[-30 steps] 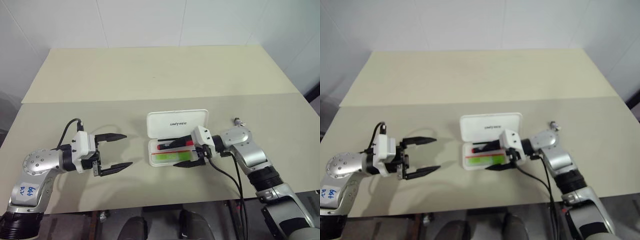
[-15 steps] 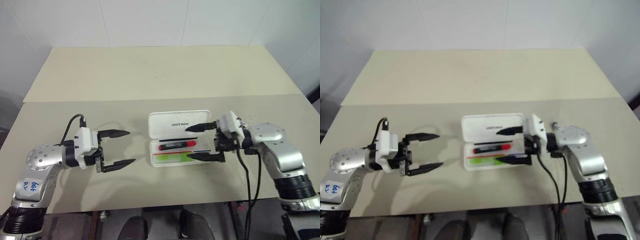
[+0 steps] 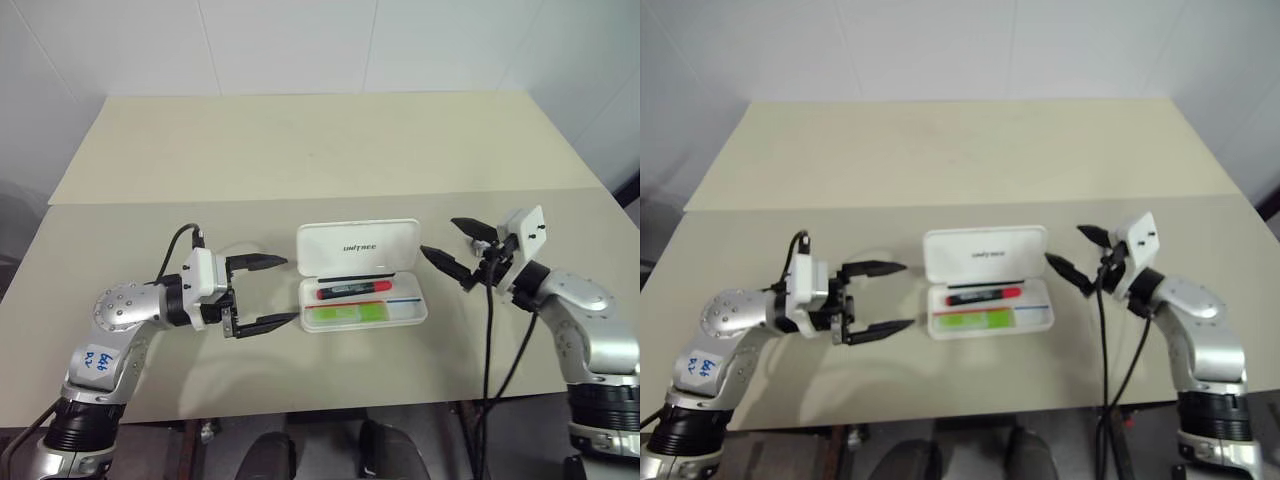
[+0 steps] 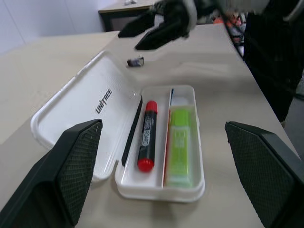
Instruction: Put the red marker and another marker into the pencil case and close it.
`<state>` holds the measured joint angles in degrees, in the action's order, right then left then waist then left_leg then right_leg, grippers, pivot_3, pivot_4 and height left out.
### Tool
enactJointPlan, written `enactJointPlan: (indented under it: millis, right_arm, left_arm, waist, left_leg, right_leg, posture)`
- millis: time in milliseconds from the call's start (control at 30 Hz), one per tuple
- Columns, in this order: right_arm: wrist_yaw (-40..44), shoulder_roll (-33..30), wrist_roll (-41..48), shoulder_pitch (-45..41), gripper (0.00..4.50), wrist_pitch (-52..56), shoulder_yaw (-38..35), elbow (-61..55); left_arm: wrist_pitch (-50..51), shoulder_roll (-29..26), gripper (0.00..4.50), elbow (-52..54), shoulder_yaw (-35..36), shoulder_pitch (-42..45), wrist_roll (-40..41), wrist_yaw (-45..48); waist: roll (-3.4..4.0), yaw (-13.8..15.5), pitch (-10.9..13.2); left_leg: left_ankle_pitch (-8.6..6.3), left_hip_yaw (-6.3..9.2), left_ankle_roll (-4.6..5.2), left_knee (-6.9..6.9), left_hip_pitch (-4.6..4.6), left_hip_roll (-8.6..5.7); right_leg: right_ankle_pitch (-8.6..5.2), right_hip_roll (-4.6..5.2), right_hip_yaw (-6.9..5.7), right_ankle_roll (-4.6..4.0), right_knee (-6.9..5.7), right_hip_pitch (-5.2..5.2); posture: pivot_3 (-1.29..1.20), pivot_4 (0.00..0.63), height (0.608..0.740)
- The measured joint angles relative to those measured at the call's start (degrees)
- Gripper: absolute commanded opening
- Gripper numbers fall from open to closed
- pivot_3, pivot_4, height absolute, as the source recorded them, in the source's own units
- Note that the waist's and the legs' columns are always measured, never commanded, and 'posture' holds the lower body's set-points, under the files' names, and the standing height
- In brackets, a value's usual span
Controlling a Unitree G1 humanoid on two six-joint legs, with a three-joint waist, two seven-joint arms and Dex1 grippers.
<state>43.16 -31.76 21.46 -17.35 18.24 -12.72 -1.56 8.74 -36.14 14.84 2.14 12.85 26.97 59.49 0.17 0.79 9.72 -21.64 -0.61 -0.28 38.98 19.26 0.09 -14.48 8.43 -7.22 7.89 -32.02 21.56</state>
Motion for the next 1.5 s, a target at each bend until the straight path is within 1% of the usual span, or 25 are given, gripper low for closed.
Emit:
enactJointPlan:
  millis: [200, 300, 533, 833, 933, 1100, 1133, 1233, 1267, 1500]
  right_arm:
    - [-9.58, 3.08, -3.77, -1.39, 4.48, -3.16, -0.79, 6.83]
    - [-12.86, 3.13, -5.08, -2.38, 4.48, -4.81, -1.81, 11.16]
    - [-14.05, 1.01, -6.44, -3.62, 4.48, -9.26, -3.54, 19.11]
    - [-13.61, 0.91, -7.65, -6.38, 4.48, -12.22, -3.14, 29.18]
    - [-13.29, 1.22, -8.08, -7.65, 3.85, -13.37, -2.56, 31.71]
    - [-12.56, 1.89, -8.15, -8.61, 1.97, -15.29, -1.99, 34.20]
    - [-12.52, 1.96, -8.15, -8.72, 1.66, -15.61, -1.91, 34.50]
    - [-12.50, 2.07, -8.16, -8.75, 0.47, -16.04, -1.59, 34.56]
    - [-12.51, 2.07, -8.19, -8.75, 0.37, -16.14, -1.50, 34.56]
    - [-11.67, 1.77, -9.61, -8.74, 0.37, -17.33, -0.94, 34.56]
  left_arm:
    - [0.01, 1.59, 4.43, 0.00, -1.17, 0.43, -0.32, -0.95]
    - [0.01, 1.72, 4.43, -0.02, -1.22, 0.59, -0.33, -1.15]
    - [0.00, 1.81, 4.43, -0.19, -1.24, 0.83, -0.33, -1.10]
    - [-0.07, 1.84, 4.43, -1.87, -1.30, 2.28, -0.33, -0.42]
    - [-0.07, 1.89, 4.43, -1.92, -1.48, 2.78, -0.33, -0.32]
    - [-0.05, 1.88, 4.43, -1.95, -1.54, 3.27, -0.33, -0.24]
    - [-0.05, 1.88, 4.43, -1.95, -1.54, 3.30, -0.34, -0.24]
    - [-0.02, 1.88, 4.43, -1.94, -1.54, 3.29, -0.33, -0.27]
    - [-0.01, 1.88, 4.43, -1.94, -1.54, 3.30, -0.33, -0.29]
    - [0.02, 1.88, 4.43, -1.94, -1.54, 3.30, -0.33, -0.59]
  waist:
    - [0.00, 0.12, 0.00]
    - [0.01, 0.19, 0.01]
    - [0.02, 0.12, 0.01]
    - [0.02, -0.36, 0.01]
    - [0.02, -0.74, 0.01]
    - [0.02, -0.85, 0.01]
    - [0.02, -0.84, 0.01]
    - [0.02, -0.85, 0.01]
    - [0.02, -0.88, 0.01]
    - [0.03, -0.90, 0.01]
  left_leg:
    - [0.00, -0.01, 0.00, 0.00, 0.01, 0.00]
    - [0.00, 0.00, 0.00, -0.01, 0.01, 0.01]
    - [0.01, -0.03, 0.01, -0.01, 0.01, 0.01]
    - [0.02, -0.06, 0.03, 0.01, -0.01, 0.02]
    - [0.02, -0.03, 0.02, 0.00, -0.01, 0.03]
    - [0.02, -0.03, 0.03, 0.00, 0.00, 0.02]
    - [0.02, -0.02, 0.02, 0.01, 0.00, 0.02]
    - [0.02, -0.01, 0.02, 0.00, 0.00, 0.03]
    - [0.02, -0.01, 0.02, 0.00, 0.00, 0.03]
    - [0.02, -0.02, 0.02, 0.01, -0.01, 0.03]
  right_leg:
    - [0.00, 0.00, 0.00, 0.00, 0.01, 0.00]
    - [0.00, -0.02, -0.02, 0.00, 0.01, 0.00]
    - [0.00, -0.01, 0.00, 0.00, 0.02, 0.00]
    - [0.00, -0.03, 0.03, 0.00, 0.01, -0.02]
    - [0.00, -0.03, 0.02, 0.00, 0.02, -0.03]
    - [0.00, -0.02, 0.02, 0.00, 0.02, -0.03]
    - [0.00, -0.02, 0.02, 0.00, 0.01, -0.04]
    - [0.00, -0.02, 0.02, 0.00, 0.01, -0.04]
    - [0.00, -0.02, 0.01, 0.00, 0.02, -0.04]
    - [0.00, -0.02, 0.02, 0.00, 0.02, -0.04]
  posture:
    - [0.00, 0.150, 0.740]
    - [0.00, 0.150, 0.740]
    - [0.00, 0.150, 0.740]
    - [0.00, 0.150, 0.740]
    - [0.00, 0.150, 0.740]
    - [0.00, 0.150, 0.740]
    - [0.00, 0.150, 0.740]
    - [0.00, 0.150, 0.740]
    - [0.00, 0.150, 0.740]
    - [0.00, 0.150, 0.740]
